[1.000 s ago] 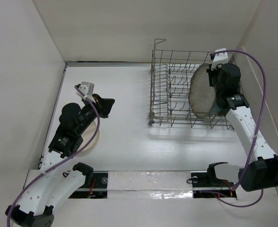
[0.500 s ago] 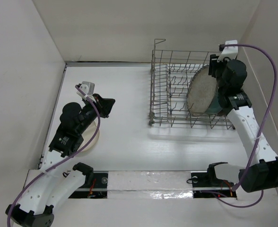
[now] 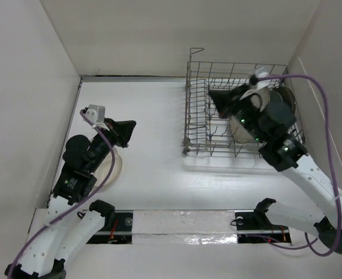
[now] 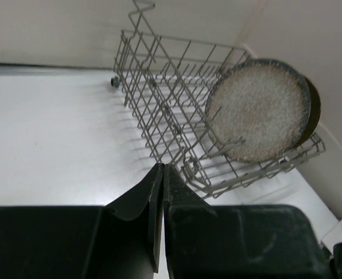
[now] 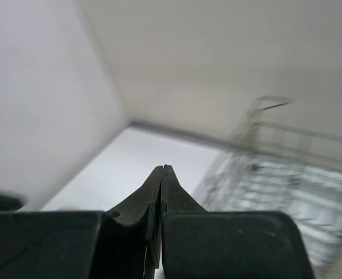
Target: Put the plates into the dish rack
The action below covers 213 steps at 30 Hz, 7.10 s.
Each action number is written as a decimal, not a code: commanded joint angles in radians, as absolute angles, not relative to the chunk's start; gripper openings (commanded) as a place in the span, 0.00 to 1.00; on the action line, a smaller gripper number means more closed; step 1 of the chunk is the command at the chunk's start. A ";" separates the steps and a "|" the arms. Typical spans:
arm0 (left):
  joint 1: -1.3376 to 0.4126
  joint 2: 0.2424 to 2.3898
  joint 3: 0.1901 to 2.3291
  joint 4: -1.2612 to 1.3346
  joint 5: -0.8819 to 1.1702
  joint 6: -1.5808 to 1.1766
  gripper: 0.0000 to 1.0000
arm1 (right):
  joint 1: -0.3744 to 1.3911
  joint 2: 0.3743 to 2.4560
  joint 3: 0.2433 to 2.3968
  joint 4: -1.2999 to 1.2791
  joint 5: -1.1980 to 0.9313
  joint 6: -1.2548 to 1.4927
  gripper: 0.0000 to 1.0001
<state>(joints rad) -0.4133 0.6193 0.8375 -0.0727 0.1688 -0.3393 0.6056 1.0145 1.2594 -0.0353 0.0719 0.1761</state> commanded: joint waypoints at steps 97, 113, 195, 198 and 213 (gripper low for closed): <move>-0.376 0.437 0.744 0.057 -0.075 -0.344 0.34 | 0.328 1.054 1.339 0.003 0.680 -0.026 0.00; -0.376 0.416 0.742 0.057 -0.032 -0.345 0.35 | 0.374 1.245 1.443 -0.291 0.725 -0.046 0.00; -0.422 0.400 0.744 0.049 -0.026 -0.331 0.36 | 0.572 1.698 1.690 -0.569 0.899 -0.276 0.32; -0.422 0.402 0.742 0.049 -0.025 -0.330 0.36 | 0.584 1.704 1.669 -0.548 0.881 -0.261 0.32; -0.422 0.425 0.746 0.048 -0.029 -0.319 0.38 | 0.632 1.430 1.591 -0.410 0.746 -0.114 0.66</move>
<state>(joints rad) -0.4175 0.4053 0.7460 0.0105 -0.0349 -0.3367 0.5983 1.5738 1.6108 -0.5365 0.7982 -0.1825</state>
